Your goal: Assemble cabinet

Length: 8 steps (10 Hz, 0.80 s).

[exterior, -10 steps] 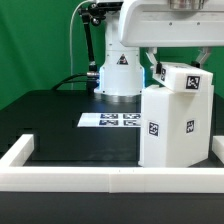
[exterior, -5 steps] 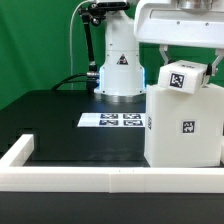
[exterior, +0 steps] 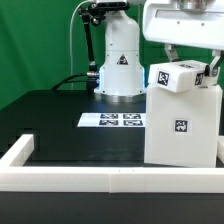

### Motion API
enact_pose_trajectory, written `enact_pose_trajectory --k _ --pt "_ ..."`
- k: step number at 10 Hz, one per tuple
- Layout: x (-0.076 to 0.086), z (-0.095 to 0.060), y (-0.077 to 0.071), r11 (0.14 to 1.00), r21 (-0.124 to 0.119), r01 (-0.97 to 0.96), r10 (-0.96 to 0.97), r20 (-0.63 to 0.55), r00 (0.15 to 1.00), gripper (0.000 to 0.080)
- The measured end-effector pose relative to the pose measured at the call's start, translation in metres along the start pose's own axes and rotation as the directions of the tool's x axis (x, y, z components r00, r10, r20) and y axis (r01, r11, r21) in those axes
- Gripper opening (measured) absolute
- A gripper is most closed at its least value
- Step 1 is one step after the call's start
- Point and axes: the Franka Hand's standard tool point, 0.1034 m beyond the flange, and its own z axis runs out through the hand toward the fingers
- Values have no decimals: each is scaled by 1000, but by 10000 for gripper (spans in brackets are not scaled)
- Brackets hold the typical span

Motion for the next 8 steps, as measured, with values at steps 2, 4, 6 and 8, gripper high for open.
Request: enact_pose_trajectory --k 2,4,6,8 --pt "-6 -1 -4 983 6 -182 182 -6 983 564" --pt "-8 -2 -6 948 10 -319 319 14 948 564" --pt "-9 -1 -6 942 9 -337 336 20 942 728" --pt "-10 -4 -8 944 16 -330 328 50 943 784"
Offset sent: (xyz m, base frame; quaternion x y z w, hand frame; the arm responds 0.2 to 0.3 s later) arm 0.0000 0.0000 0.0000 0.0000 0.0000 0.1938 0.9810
